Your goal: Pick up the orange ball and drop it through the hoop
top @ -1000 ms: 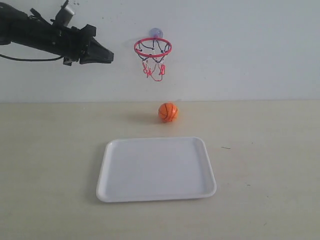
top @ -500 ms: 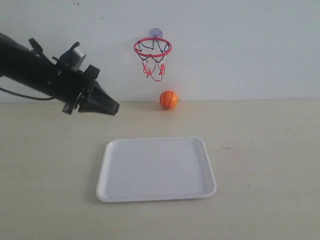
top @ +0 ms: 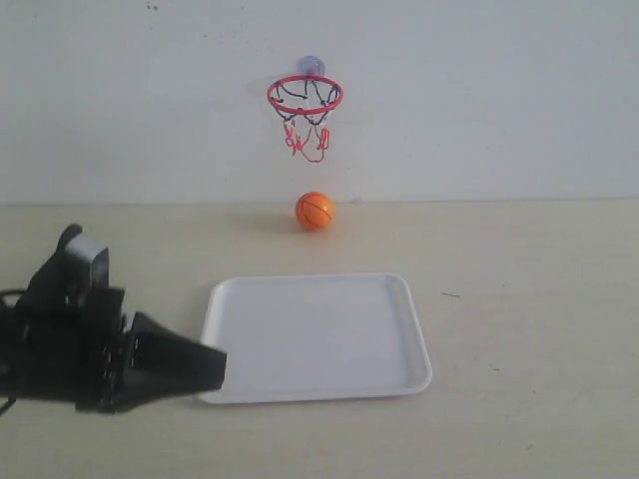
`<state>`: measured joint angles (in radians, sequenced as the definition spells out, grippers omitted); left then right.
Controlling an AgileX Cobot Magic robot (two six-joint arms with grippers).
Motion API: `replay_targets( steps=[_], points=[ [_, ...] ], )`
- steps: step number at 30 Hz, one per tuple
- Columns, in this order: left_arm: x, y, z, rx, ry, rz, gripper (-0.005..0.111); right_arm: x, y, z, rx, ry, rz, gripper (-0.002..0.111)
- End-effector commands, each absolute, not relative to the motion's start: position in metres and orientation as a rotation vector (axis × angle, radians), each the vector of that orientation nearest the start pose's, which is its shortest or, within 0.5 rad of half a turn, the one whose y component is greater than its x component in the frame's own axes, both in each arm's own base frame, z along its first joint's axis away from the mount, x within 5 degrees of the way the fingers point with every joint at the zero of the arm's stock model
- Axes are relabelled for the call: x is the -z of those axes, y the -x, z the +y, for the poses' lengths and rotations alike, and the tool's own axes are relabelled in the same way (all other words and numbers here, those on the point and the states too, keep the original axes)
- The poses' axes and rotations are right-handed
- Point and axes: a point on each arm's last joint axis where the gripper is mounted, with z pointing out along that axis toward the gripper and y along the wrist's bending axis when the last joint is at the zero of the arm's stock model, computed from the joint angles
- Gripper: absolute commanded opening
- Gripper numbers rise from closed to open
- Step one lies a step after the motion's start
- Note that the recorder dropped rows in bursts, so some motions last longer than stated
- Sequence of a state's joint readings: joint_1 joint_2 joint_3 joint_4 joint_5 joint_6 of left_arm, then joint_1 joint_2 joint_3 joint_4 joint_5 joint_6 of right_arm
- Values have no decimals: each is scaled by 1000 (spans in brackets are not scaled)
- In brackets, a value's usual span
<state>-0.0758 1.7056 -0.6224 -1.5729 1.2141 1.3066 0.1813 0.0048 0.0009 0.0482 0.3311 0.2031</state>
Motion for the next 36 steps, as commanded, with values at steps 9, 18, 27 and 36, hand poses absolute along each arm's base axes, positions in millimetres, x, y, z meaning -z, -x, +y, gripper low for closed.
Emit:
replay_targets(
  steps=[9,18,27,36],
  points=[
    [-152,-189,-101,1729,-177,2399,4,-184,-53,11,-314,-47,1815,0],
    [-152,-189,-101,1729,-177,2399,4,-184,-53,11,-314,-47,1815,0],
    [-193,-186,-100,1665,-233,2198,4,-184,-53,11,-313,-47,1817,0],
    [-284,-122,-84,1042,-586,1754,4,-184,-53,11,-313,-47,1817,0]
  ],
)
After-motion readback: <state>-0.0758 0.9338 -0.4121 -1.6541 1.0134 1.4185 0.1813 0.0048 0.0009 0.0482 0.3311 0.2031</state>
